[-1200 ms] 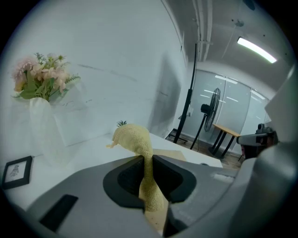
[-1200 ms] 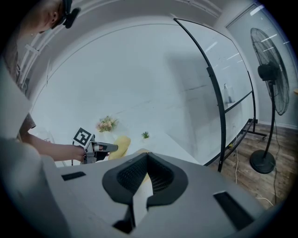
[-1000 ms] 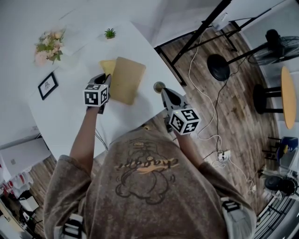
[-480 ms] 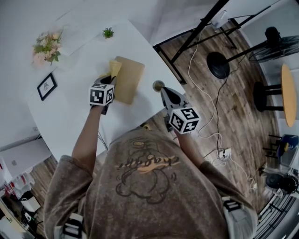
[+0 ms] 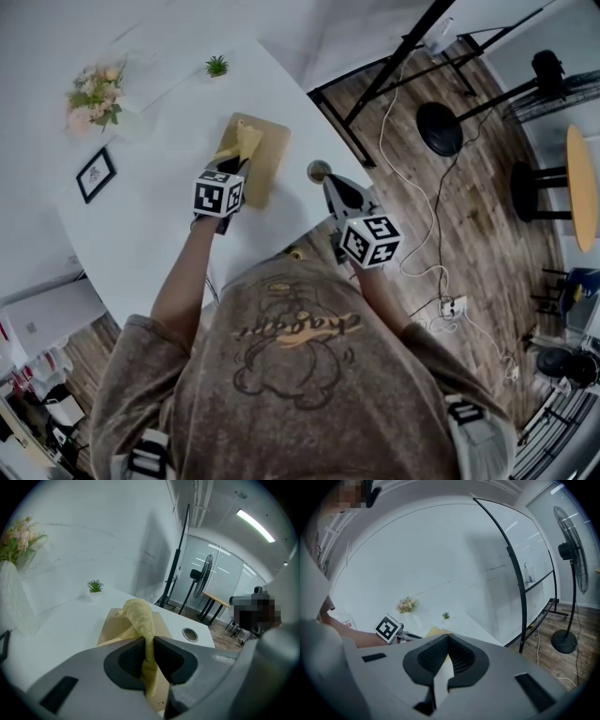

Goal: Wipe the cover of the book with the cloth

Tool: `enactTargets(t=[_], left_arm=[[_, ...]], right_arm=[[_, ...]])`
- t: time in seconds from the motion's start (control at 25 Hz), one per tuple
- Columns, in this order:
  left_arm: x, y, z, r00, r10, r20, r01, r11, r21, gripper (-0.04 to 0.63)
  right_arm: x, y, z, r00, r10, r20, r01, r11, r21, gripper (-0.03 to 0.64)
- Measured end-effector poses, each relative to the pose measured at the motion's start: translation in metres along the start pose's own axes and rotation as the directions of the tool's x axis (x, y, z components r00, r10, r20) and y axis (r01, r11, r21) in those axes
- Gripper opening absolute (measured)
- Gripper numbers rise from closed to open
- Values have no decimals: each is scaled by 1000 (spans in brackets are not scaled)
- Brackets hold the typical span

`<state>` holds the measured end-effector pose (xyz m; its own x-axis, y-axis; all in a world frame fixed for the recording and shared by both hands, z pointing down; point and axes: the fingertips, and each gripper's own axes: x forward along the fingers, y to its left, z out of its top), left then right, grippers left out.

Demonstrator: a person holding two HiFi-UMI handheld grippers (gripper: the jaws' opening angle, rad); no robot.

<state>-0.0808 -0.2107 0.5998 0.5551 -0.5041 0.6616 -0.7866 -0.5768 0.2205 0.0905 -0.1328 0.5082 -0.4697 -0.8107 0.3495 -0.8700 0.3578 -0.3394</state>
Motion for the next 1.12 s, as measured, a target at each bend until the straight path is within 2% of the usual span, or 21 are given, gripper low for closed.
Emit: enactTargets(t=[0.32,0.52,0.72,0.88,1.0,1.12], left_arm=[[7,-30,-7,998,-66,-15,66,998,-3,48],[10,-47,-11,993,-117,-16,116,992,-48,48],[11,-68,-16,979,-203,-30,200,976,-85,48],[3,-78,-6,964,-266,17,264,948,-175,48],[-5,-79,16,956,-281,84,292,936,-198,48],[-15,-68,41,952,-263,159,292,934,-205,49]], right_arm=[[-5,-6,-1,1000,-19,8,19,1000,11,2],[-9,-8,-3,1000,-26,12,26,1000,13,2],[-9,-8,-2,999,-30,12,30,999,12,2],[-11,-8,0,999,-34,13,34,999,9,2],[-11,-8,0,999,-34,14,34,999,7,2],[-10,-7,0,999,-31,14,31,999,6,2]])
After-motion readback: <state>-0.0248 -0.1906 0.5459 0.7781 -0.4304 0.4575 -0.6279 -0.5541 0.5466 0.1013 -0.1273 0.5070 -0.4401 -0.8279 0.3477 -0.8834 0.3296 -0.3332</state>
